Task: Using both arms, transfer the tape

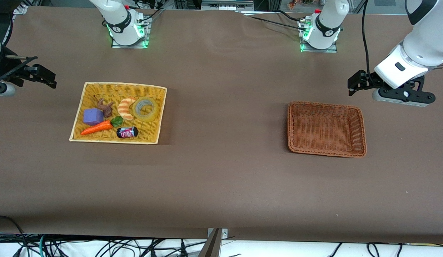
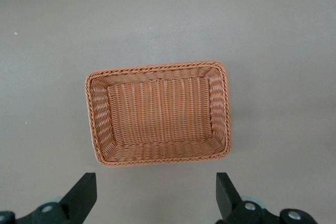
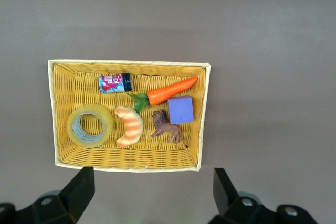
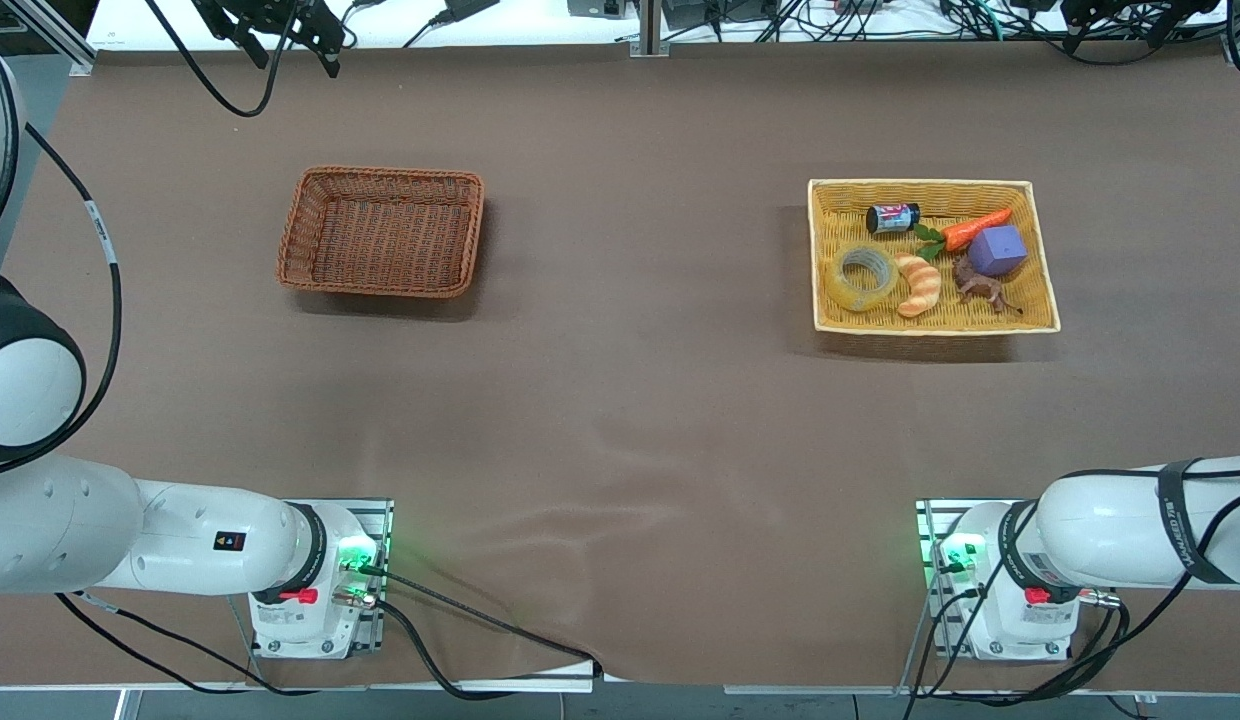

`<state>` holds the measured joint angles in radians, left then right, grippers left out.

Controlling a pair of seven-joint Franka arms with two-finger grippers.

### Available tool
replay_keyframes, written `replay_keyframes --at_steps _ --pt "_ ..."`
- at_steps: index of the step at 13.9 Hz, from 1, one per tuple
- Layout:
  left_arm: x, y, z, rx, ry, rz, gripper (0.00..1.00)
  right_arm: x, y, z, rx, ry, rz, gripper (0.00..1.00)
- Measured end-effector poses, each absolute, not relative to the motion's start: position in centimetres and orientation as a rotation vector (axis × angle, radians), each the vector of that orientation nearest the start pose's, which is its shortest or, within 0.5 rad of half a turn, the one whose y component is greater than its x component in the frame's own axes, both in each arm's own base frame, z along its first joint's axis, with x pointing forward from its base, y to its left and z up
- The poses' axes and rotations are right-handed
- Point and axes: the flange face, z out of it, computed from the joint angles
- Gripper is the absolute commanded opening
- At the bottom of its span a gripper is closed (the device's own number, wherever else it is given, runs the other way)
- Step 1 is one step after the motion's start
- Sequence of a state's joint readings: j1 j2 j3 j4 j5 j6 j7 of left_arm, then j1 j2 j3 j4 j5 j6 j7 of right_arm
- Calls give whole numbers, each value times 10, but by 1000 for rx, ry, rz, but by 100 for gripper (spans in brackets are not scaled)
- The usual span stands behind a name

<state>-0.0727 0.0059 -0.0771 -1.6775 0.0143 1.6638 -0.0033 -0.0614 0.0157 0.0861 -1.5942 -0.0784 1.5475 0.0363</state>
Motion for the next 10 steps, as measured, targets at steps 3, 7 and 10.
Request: replay_keyframes --at_steps 3,7,10 --pt "555 -82 579 -3118 231 29 100 556 5 602 -3219 17 101 100" --pt "555 -82 579 -3118 231 30 100 556 5 602 -3219 17 102 100" --pt "555 -82 579 -3118 230 30 100 555 5 599 -3218 16 129 100"
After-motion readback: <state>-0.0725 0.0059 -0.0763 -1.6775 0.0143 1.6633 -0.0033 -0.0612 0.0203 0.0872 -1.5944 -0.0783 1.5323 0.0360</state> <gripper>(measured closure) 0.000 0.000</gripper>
